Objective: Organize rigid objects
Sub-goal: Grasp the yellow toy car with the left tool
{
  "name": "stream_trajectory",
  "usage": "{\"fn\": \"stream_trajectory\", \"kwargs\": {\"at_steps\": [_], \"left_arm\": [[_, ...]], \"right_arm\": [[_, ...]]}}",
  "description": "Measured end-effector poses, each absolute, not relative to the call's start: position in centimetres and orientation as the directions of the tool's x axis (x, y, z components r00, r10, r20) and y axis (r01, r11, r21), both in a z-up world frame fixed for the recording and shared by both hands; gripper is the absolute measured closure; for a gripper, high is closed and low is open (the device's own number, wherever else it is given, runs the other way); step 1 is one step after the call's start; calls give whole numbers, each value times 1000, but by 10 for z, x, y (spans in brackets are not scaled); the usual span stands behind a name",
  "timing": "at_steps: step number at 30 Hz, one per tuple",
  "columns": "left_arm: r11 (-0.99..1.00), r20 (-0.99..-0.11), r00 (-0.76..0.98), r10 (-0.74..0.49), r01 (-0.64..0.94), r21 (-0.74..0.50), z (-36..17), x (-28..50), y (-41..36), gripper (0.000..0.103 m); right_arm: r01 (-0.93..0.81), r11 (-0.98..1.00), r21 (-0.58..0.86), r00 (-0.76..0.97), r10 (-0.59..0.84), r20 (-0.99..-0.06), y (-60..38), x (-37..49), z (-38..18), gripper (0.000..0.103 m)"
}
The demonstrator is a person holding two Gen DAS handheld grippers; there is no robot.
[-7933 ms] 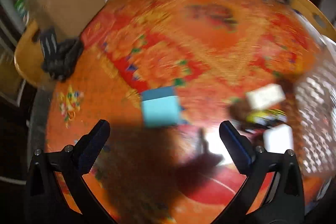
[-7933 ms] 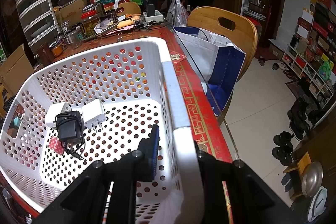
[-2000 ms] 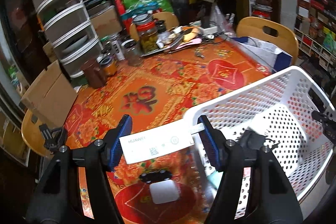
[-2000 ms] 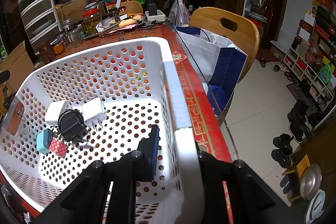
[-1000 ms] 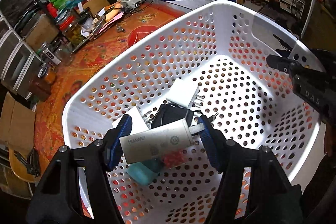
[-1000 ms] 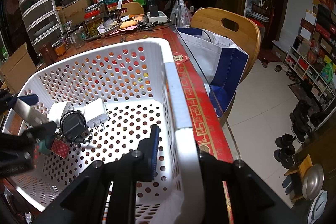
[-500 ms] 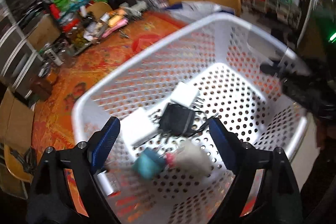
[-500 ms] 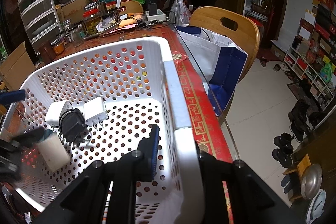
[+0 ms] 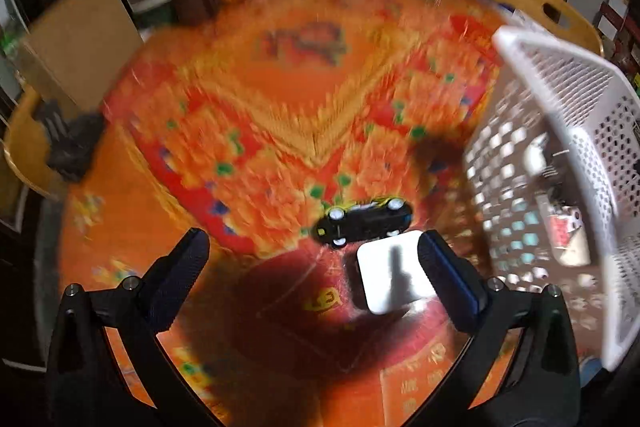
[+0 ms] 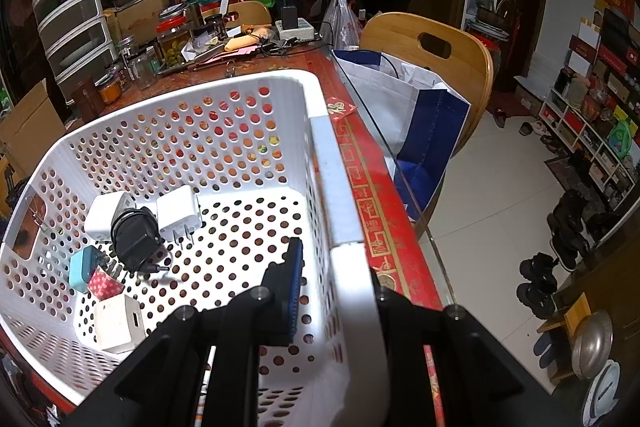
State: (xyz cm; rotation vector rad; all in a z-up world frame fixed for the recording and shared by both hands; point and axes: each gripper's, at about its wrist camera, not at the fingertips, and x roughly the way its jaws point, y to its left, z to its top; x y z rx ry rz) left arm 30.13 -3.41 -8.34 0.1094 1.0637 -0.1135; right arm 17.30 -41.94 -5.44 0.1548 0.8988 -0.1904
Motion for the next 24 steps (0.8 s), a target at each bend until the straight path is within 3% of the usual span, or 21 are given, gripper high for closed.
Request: {"fn": "stream_trajectory", "kwargs": {"at_steps": [5,11,12,14,15,24], "left_arm": [[989,-891,443,-104,141,-45,-112,319,-48,0],[991,-902,425,-79,131,-25,-131,330,-63,1],[993,-899,433,-74,119,-24,-132,331,-63,8],[993,-895,438,-86,115,-39,-131,330,-60,36],[993,-893,440,-88,114,-42,-130,329,-61,39],[994,-794,607,11,76,72,-73,315,-55,39]], "right_arm": [[231,971,56,609,-99,-787,-421,171,-55,87],[229,972,55,609,-99,-787,-422,170,-55,87],[229,972,54,608,-100,-788,-421,171,-55,87],[230,972,51,607,-102,-788,-422,170,-55,87],[229,972,52,607,-101,-788,-422,170,-55,87],[228,972,56,609,-98,-787,-423,170,-55,87]]}}
